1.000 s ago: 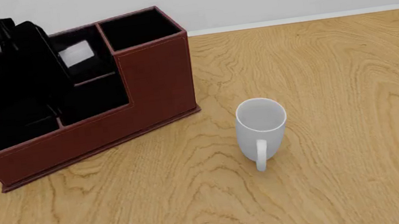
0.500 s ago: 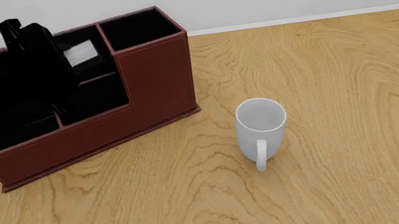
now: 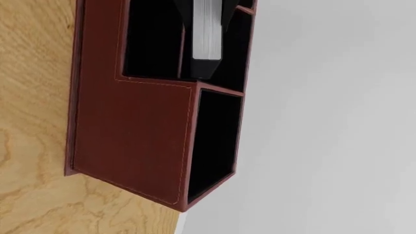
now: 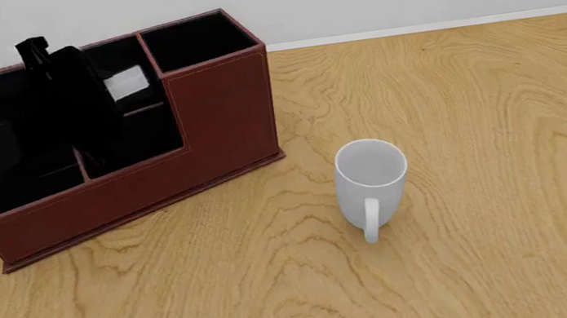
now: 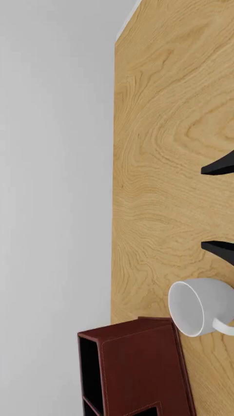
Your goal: Pick up the book and place it in the front compartment of the caddy.
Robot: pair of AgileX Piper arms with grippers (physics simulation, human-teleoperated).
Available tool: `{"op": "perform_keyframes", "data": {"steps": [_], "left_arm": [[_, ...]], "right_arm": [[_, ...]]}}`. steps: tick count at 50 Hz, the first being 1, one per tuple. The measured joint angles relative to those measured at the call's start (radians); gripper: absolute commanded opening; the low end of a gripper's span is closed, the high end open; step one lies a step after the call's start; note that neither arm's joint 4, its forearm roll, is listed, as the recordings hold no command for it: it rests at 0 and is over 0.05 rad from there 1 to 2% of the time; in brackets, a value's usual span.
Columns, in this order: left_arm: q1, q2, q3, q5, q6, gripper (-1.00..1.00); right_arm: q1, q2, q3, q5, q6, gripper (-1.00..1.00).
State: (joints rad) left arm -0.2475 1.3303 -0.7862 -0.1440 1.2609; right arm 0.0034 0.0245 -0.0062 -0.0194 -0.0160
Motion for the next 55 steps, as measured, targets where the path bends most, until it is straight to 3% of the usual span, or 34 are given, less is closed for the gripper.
{"op": "perform_keyframes", "data": {"steps": [55], "left_arm": [[0.060, 0.218, -0.043, -0.167, 0.047, -1.00]], "right_arm": [[0.000, 0.000, 0.000, 0.000, 0.000, 1.00]]}}
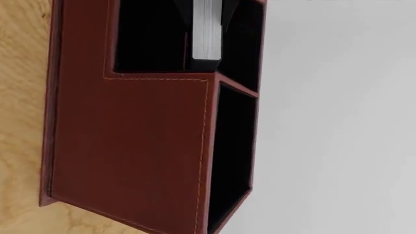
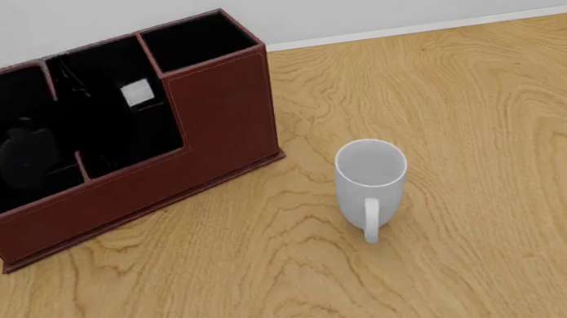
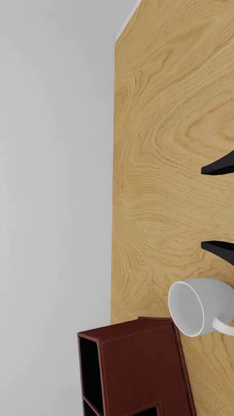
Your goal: Pick up the book and place it in the front compartment of the caddy.
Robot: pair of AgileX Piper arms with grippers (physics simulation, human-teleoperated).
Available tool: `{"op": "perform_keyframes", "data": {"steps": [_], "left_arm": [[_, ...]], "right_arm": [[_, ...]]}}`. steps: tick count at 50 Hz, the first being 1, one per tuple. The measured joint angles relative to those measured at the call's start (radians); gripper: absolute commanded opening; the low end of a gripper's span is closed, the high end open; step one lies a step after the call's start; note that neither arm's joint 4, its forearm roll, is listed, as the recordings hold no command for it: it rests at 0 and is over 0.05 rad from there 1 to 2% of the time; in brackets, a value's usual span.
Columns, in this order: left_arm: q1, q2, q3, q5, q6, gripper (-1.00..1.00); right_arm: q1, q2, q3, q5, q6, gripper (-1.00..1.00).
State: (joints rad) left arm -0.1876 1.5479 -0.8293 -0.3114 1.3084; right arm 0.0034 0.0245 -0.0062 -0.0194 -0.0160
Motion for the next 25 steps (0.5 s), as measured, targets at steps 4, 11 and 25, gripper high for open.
{"op": "perform_keyframes", "data": {"steps": [4, 11, 25], "left_arm": [[0.004, 0.017, -0.005, -0.012, 0.005, -1.00], [0.011, 0.042, -0.008, -0.036, 0.013, -1.00], [0.015, 0.051, -0.033, -0.029, 0.014, -1.00]], "right_arm": [[0.000, 0.000, 0.000, 0.000, 0.000, 1.00], [0.000, 0.000, 0.000, 0.000, 0.000, 1.00], [0.000, 0.000, 0.000, 0.000, 0.000, 1.00]]}}
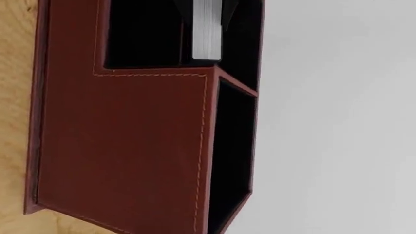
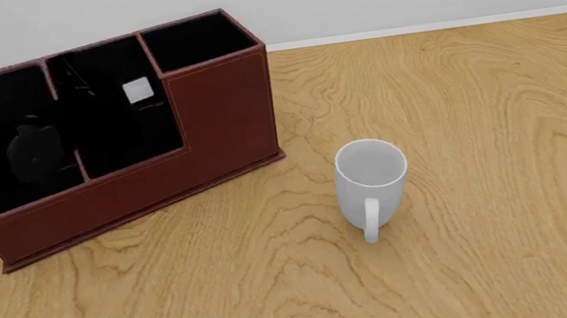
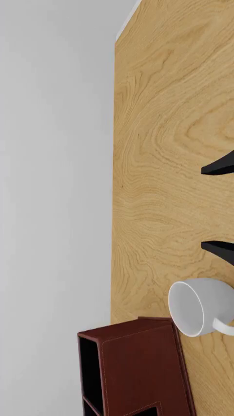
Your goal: Pick up the book and place it in the front compartment of the caddy.
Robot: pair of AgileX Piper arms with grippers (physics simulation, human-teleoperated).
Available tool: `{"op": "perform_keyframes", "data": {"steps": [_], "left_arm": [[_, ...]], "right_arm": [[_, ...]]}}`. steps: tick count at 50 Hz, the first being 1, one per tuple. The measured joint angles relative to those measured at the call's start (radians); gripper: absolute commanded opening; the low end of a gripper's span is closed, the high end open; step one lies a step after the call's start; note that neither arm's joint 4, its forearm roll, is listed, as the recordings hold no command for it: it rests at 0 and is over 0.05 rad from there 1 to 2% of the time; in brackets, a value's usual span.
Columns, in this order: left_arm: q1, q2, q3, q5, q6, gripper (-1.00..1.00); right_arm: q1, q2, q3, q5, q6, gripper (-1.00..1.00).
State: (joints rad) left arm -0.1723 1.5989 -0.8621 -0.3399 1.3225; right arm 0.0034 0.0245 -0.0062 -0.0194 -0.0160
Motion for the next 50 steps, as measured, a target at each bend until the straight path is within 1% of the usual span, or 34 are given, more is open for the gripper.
{"op": "perform_keyframes", "data": {"steps": [12, 26, 27, 37, 50], "left_arm": [[0.014, 0.021, -0.076, 0.032, 0.022, -1.00], [0.025, 0.030, -0.130, 0.072, 0.041, -1.00], [0.029, 0.033, -0.138, 0.074, 0.042, 1.00], [0.073, 0.079, -0.222, 0.080, 0.053, 1.00], [0.096, 0.079, -0.262, 0.080, 0.053, 1.00]], "right_arm": [[0.000, 0.000, 0.000, 0.000, 0.000, 1.00], [0.000, 0.000, 0.000, 0.000, 0.000, 1.00], [0.000, 0.000, 0.000, 0.000, 0.000, 1.00], [0.000, 0.000, 0.000, 0.000, 0.000, 1.00], [0.000, 0.000, 0.000, 0.000, 0.000, 1.00]]}}
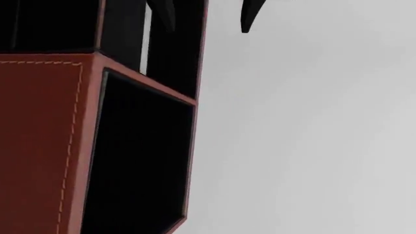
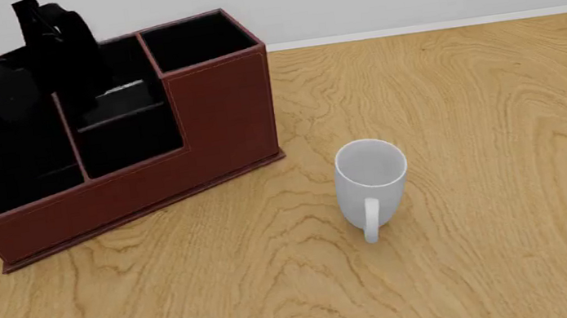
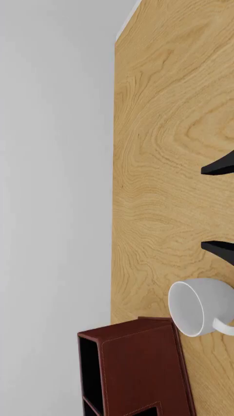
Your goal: Pick up the book and place it in the front compartment of the caddy.
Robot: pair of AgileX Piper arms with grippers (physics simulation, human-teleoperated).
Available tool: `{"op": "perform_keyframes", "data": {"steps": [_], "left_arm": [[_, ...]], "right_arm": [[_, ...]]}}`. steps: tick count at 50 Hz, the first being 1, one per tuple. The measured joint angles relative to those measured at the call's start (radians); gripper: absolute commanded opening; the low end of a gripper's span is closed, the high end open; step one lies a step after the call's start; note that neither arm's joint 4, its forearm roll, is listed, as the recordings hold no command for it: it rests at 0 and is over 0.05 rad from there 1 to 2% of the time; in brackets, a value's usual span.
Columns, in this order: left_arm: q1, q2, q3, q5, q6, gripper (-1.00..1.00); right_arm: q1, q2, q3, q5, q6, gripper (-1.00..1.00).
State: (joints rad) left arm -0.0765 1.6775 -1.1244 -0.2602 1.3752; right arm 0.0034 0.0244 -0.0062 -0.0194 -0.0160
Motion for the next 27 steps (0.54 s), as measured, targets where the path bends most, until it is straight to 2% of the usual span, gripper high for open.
{"op": "perform_keyframes", "data": {"steps": [12, 27], "left_arm": [[0.004, -0.026, 0.009, -0.006, 0.002, 1.00], [-0.004, -0.090, 0.065, -0.017, -0.001, 1.00]], "right_arm": [[0.000, 0.000, 0.000, 0.000, 0.000, 1.00], [0.000, 0.000, 0.000, 0.000, 0.000, 1.00]]}}
